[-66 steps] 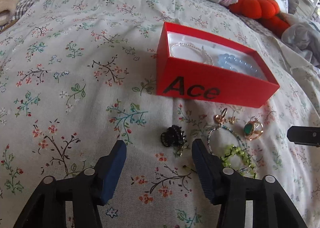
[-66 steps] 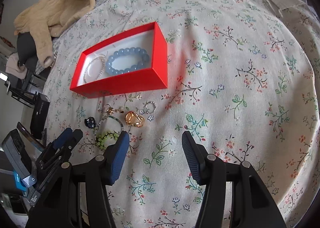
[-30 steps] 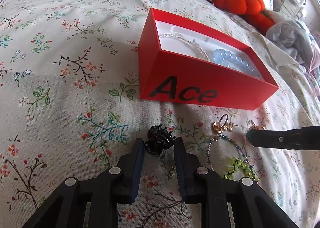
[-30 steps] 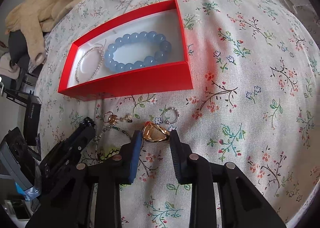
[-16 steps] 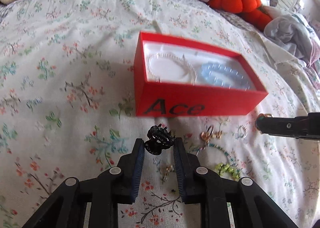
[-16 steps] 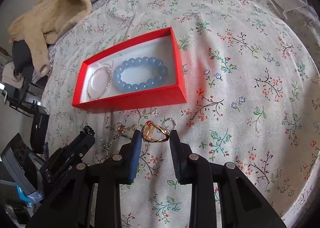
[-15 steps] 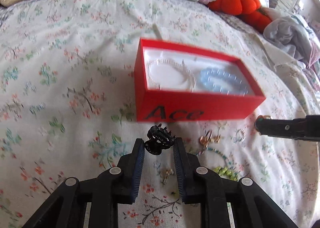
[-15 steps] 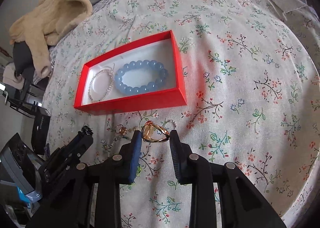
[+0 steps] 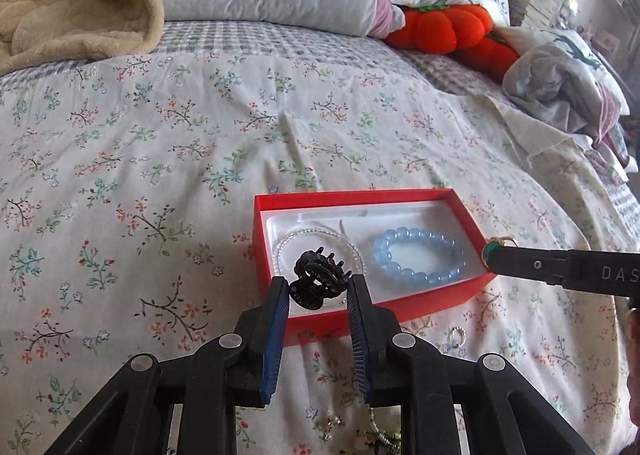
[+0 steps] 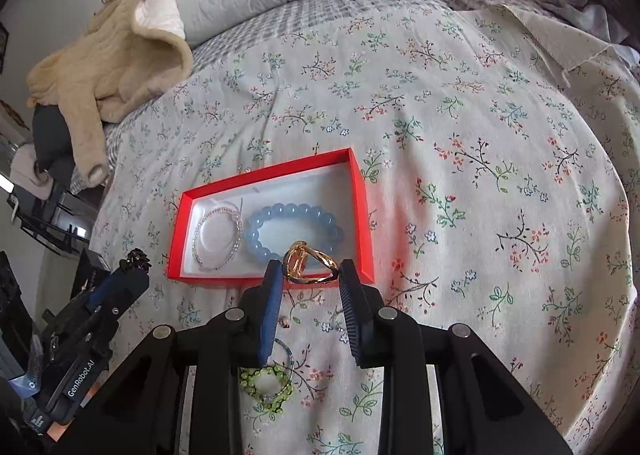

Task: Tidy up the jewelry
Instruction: 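Lower the hair clip and gold ring into the box and release both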

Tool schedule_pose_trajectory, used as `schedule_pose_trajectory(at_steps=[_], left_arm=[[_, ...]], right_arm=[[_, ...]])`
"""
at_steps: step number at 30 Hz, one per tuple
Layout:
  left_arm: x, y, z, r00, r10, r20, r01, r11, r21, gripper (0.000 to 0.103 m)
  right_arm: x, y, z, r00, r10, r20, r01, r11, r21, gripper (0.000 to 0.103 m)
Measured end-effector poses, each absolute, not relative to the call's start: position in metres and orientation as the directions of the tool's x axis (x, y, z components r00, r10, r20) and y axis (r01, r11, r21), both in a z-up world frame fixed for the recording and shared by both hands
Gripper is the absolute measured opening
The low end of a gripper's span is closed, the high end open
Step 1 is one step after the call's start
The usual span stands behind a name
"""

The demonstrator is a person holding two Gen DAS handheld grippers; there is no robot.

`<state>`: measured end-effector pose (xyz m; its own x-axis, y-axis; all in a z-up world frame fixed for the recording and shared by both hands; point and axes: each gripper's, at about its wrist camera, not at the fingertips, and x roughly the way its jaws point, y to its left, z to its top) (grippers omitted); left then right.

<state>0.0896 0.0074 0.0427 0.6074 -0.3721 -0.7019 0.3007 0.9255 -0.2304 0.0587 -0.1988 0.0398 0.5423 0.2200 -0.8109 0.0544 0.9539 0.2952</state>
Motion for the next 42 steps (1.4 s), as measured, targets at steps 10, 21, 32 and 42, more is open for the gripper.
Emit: schedule_pose_trajectory(at_steps=[10,21,32,42], left_arm=[[0.110,-0.017,0.019,0.593,-0.344,-0.728,0.307,0.933,-0.190,0.024],[0.115,-0.023,0.016,0.598,-0.313,-0.738,0.301,0.941,-0.155,0.025],[0.092,-0.011,0.037,0.605,-0.288,-0.743,0.267,0.952,-0.152,0.049],[0.055,0.017,0.036,0.598,-0.254,-0.760,0.164,0.967,-0.194,0.069]], right_arm=[[0.084,-0.193,0.025,0.522,0.196,-0.830,0.052,0.964,0.260,0.030],[0.090,-0.186,0.019,0.513,0.189,-0.837,0.018,0.973,0.231,0.030],[0.070,-0.183,0.035,0.523,0.252,-0.814,-0.028,0.960,0.279,0.037],[0.039,-0.183,0.030,0.496,0.251,-0.831,-0.058,0.965,0.256,0.043]])
